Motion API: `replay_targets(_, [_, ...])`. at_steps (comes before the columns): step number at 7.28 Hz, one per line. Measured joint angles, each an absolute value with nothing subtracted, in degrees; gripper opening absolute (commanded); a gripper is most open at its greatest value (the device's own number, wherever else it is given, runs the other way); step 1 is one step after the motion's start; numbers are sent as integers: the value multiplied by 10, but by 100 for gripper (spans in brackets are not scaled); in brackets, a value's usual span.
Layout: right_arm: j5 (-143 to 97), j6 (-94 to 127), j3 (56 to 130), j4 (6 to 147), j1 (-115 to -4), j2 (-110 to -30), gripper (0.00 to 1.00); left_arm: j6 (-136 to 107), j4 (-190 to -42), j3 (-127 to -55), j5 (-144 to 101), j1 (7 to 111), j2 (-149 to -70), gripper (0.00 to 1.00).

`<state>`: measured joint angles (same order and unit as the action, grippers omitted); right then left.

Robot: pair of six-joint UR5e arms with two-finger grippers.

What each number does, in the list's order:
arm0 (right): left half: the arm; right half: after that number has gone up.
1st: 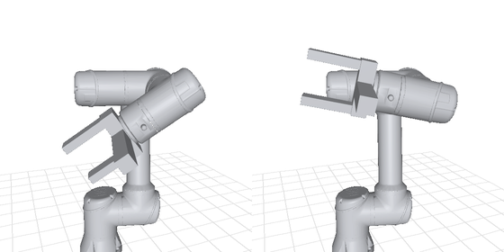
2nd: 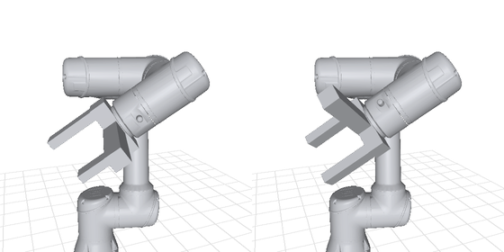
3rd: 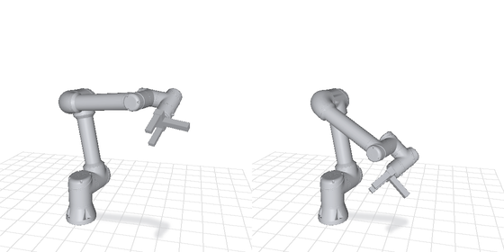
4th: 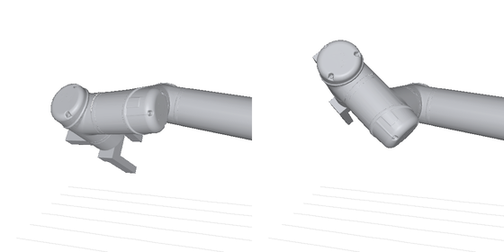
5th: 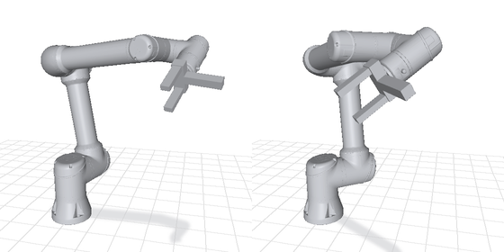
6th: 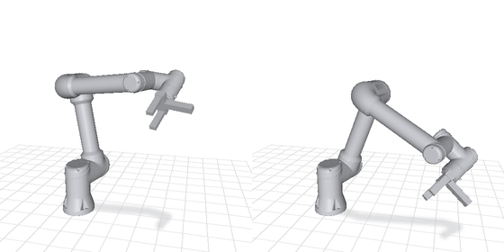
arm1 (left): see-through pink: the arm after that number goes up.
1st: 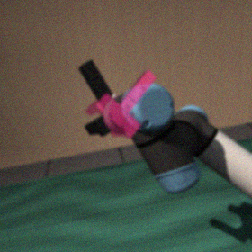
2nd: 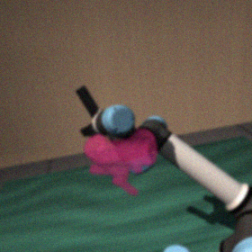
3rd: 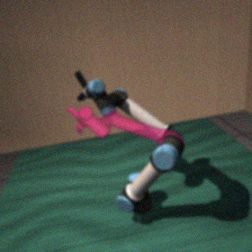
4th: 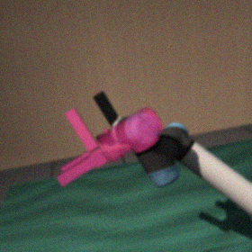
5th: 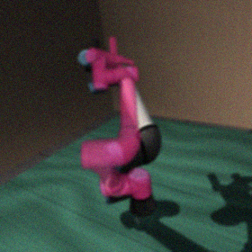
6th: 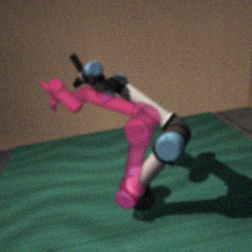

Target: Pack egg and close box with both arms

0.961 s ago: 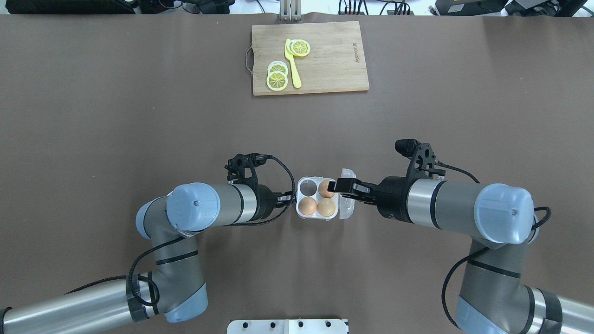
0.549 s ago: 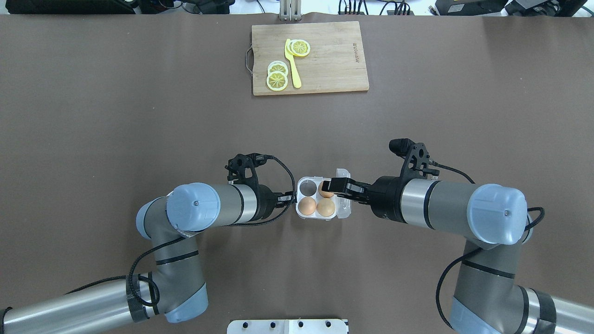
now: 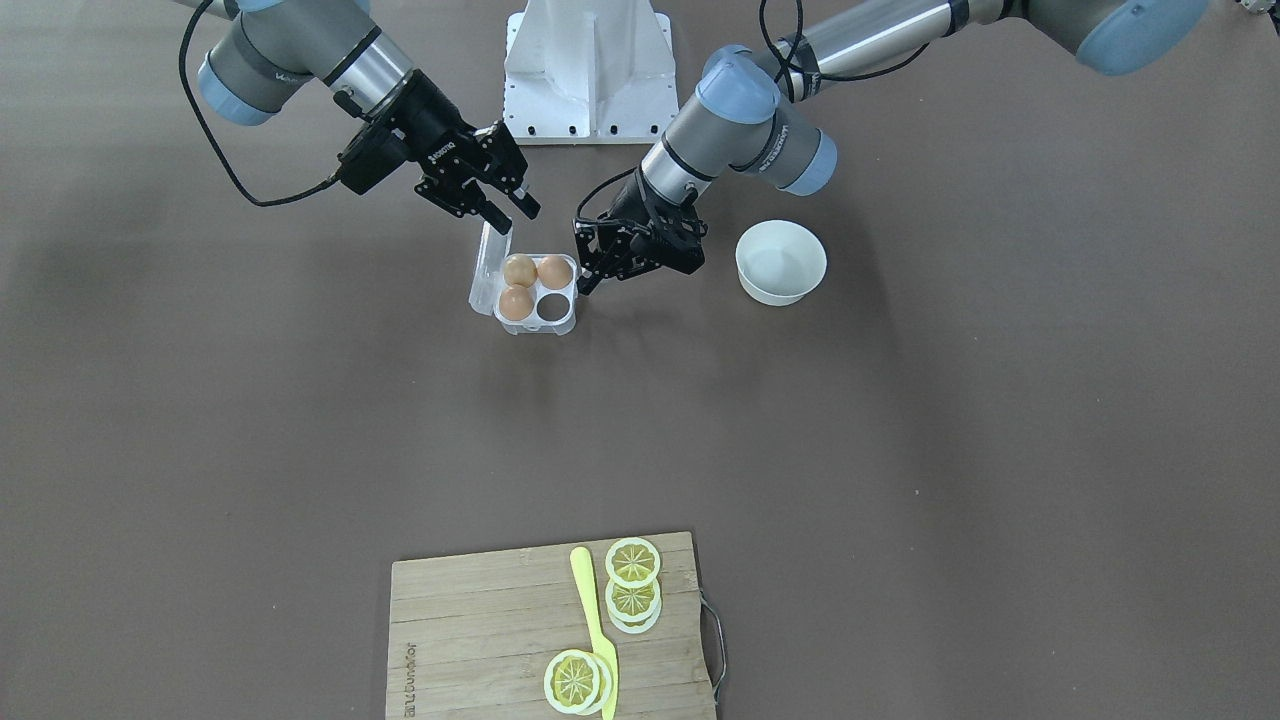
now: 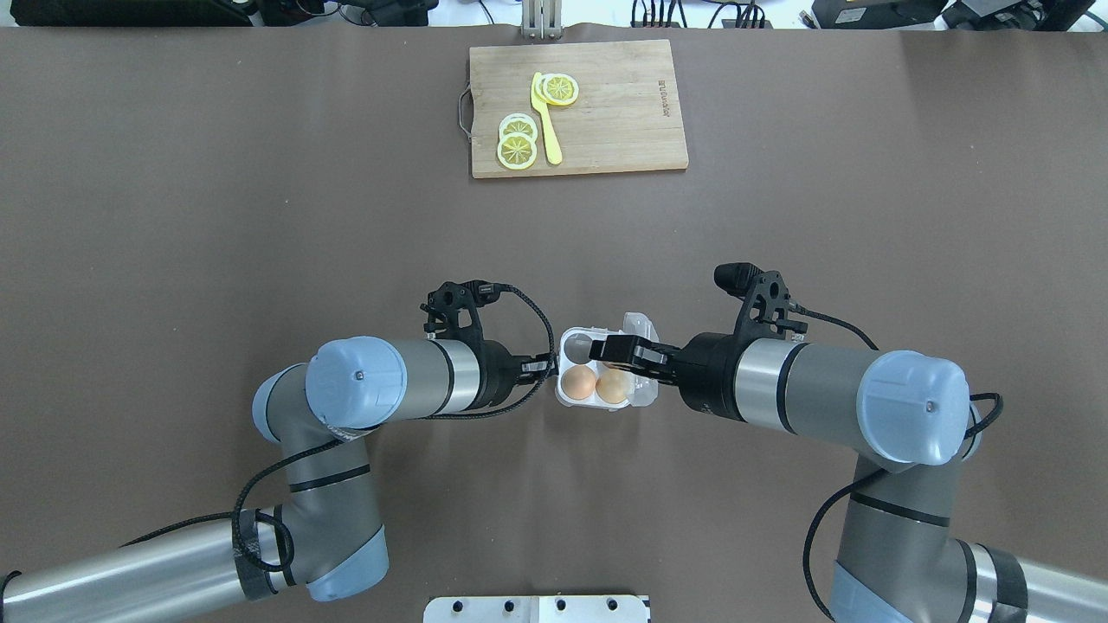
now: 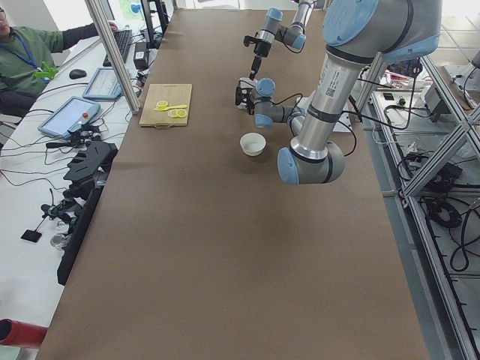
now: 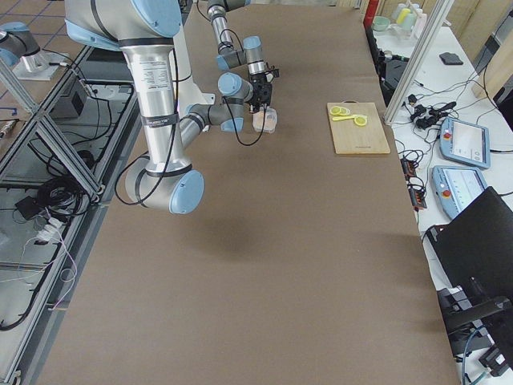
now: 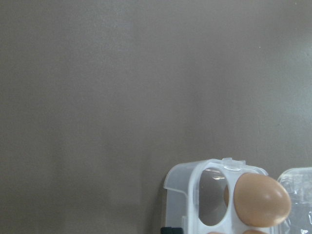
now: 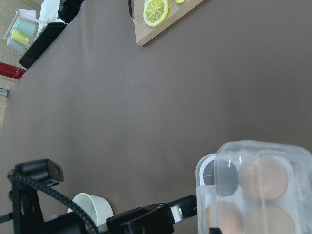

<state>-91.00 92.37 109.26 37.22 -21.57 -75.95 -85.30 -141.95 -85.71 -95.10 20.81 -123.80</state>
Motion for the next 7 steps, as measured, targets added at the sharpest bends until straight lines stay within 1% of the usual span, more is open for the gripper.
replay_targets(5, [-875, 925, 1092, 381, -187, -747, 54, -852, -1412, -891, -1023, 251, -1220, 0])
replay_targets(7, [-854, 926, 1092, 385, -170, -742, 54, -852, -1412, -912, -1094, 298, -1198, 0])
